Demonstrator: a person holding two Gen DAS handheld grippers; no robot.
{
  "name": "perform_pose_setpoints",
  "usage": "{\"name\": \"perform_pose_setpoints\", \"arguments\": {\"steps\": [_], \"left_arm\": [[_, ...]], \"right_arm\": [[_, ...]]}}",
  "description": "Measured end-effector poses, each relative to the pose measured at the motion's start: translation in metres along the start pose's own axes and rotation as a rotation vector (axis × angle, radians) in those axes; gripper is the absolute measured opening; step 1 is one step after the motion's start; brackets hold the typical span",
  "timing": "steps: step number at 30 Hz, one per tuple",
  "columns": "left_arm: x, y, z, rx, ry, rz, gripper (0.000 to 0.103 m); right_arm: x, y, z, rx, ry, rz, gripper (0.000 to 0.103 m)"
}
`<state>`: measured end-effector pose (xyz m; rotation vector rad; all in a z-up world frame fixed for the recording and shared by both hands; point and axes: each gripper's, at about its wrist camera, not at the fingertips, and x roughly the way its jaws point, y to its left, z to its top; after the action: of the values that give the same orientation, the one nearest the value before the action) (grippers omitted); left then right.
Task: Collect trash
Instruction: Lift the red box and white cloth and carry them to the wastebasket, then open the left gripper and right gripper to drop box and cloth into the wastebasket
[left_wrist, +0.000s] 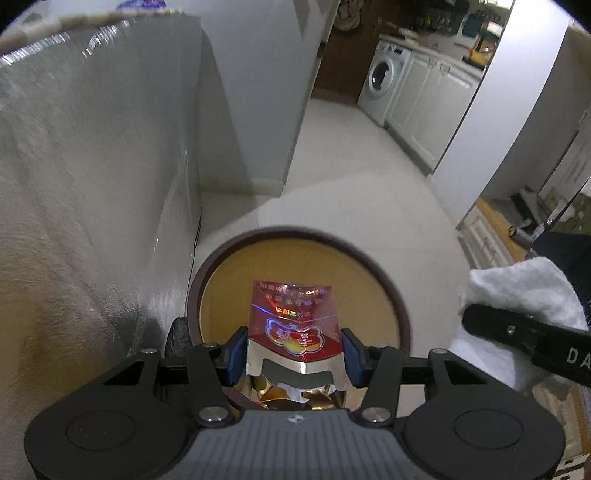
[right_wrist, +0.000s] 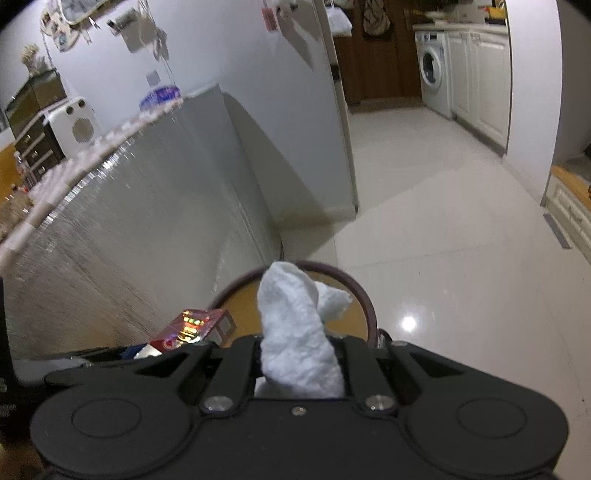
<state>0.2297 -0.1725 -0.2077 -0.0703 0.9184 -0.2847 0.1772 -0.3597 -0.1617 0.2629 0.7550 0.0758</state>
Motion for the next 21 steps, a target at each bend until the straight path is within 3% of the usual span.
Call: {"name": "perform_pose_setpoints", "arguments": {"steps": [10, 21], "left_arm": [[0.069, 0.007, 0.002, 0.052, 0.112, -0.005, 0.053], [0.104, 0.006, -0.010, 0.144, 0.228, -0.028, 0.053]], "right_arm": [[0.084, -0.012, 0.007, -0.009, 0.142, -0.006, 0.011], [0.150, -0.005, 0.009, -0.076, 0.284, -0.018, 0.012]]}}
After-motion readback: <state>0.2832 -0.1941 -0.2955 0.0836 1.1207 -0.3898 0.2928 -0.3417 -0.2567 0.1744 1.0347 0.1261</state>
